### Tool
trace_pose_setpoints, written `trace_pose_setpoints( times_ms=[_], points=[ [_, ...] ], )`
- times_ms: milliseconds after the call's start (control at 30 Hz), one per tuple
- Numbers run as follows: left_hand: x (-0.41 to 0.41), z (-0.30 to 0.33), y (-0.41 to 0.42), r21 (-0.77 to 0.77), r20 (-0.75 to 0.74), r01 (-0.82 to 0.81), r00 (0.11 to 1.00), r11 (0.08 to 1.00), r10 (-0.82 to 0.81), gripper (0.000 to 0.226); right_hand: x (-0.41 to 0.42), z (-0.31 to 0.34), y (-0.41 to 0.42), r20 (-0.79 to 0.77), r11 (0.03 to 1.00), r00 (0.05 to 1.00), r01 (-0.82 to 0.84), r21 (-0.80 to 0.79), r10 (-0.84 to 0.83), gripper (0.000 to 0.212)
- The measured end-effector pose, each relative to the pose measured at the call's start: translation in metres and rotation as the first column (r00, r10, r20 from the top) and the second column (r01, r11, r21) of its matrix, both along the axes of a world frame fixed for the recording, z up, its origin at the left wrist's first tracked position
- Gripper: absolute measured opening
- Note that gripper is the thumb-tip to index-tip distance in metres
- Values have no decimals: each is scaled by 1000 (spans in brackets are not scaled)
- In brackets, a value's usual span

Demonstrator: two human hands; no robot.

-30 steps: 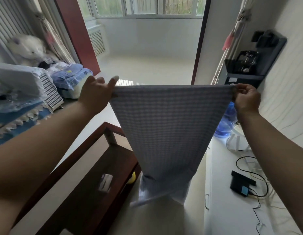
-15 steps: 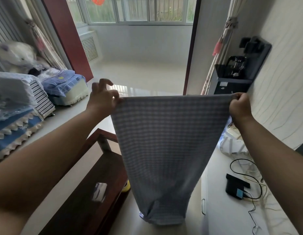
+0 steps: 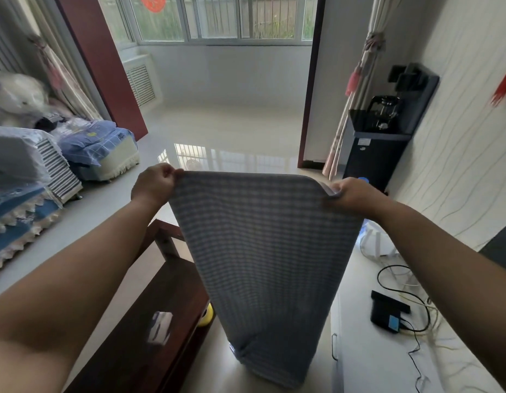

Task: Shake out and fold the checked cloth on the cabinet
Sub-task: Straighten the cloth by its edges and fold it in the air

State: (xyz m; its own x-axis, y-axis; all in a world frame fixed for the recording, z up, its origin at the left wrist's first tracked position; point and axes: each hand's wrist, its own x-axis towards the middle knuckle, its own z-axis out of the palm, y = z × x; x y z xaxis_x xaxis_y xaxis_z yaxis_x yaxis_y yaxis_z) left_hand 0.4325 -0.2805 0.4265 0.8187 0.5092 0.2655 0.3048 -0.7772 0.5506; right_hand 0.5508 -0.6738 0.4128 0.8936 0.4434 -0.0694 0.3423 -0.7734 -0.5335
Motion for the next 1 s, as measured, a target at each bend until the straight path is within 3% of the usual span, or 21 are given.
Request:
trace_pose_setpoints(
  times_ms=[67,100,200,267,433,567,633,733,800,933,1000],
  points=[
    [-1,4,2,70,-80,-3,997,998,9,30,-4,3,4,-114,999,993,10,53,-4,43],
    [0,6,3,14,-92,9,996,1000,-8,30,-5,6,4,-182,996,983,20,89,-4,41],
    [-1,6,2,-362,12,82,996,929,-84,34,-4,13,-1,-288,990,958,28,135,12,40],
    [-2,6,-4,-421,88,149,989,895,-123,28,-1,16,-7,-296,982,955,65,178,-9,39],
    [3,14,-21,-51,137,200,972,978,-192,30,-1,16,-14,-211,897,967,214,387,-140,26],
    [14,24,-50,16,158,132,978,991,-133,32,-13,-2,9,19,810,882,424,404,-471,15],
    [19,31,-65,-27,153,133,980,991,-127,32,-35,-12,32,147,830,858,411,376,-492,17],
    [25,42,-96,-63,146,193,972,979,-182,31,-79,-31,68,363,957,906,127,262,-220,28],
    [27,50,-123,-34,144,253,959,967,-246,31,-103,-43,95,346,986,937,-8,167,-51,44],
    [27,65,-166,18,145,329,933,944,-328,36,-124,-51,131,254,987,964,39,154,-78,94],
    [23,65,-181,21,127,364,923,931,-364,38,-120,-46,139,168,981,977,108,160,-135,98]
  ],
)
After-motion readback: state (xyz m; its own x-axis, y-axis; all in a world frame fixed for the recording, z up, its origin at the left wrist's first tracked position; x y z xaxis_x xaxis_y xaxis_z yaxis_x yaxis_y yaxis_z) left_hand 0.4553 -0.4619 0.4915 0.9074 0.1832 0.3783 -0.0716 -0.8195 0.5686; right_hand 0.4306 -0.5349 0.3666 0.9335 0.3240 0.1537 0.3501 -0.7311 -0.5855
